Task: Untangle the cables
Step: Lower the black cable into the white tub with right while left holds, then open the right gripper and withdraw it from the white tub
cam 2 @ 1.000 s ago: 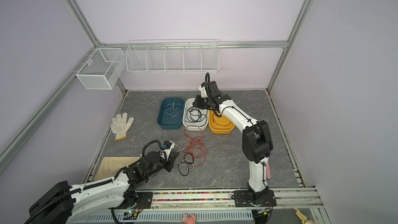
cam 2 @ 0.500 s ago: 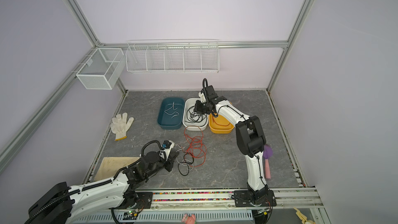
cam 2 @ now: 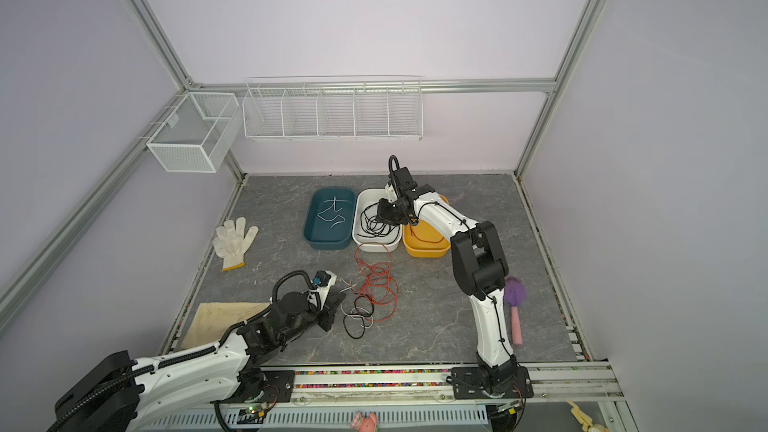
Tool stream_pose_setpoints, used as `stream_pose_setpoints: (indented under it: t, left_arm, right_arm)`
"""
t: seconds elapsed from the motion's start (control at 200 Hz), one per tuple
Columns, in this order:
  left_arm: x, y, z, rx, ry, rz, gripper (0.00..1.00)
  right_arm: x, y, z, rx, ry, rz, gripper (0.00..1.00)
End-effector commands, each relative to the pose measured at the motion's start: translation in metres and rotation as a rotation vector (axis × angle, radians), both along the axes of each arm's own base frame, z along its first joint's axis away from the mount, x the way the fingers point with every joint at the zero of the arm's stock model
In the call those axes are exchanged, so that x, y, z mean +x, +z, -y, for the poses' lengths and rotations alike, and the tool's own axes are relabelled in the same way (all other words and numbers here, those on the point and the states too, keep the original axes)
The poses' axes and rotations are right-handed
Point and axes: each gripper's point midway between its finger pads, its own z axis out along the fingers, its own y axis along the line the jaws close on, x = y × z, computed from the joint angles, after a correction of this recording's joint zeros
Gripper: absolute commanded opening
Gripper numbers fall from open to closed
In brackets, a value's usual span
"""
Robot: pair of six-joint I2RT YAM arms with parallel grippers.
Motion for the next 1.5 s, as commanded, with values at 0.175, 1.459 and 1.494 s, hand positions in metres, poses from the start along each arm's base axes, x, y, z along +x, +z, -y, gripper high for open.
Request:
stream_pose_setpoints:
  t: [0.175,1.459,1.494]
  left_arm:
    - [0.001,0.007,0.002,-0.012,-0.003,0.030,0.00]
    - [-0.001,0.029,-0.006,-0.108,0.026,0.069,0.00]
    - [-0.002,0.034,-0.008,-0.125,0.027,0.081,0.00]
  right_arm:
    - [-0.006,0.021,0.014,-0.052,-0.006,0.028,0.42]
    - [-0.193,0.091,0.018,0.037,0.261,0.297,0.88]
    - [-0.201,0.089,0.016,0.042,0.279,0.302,0.88]
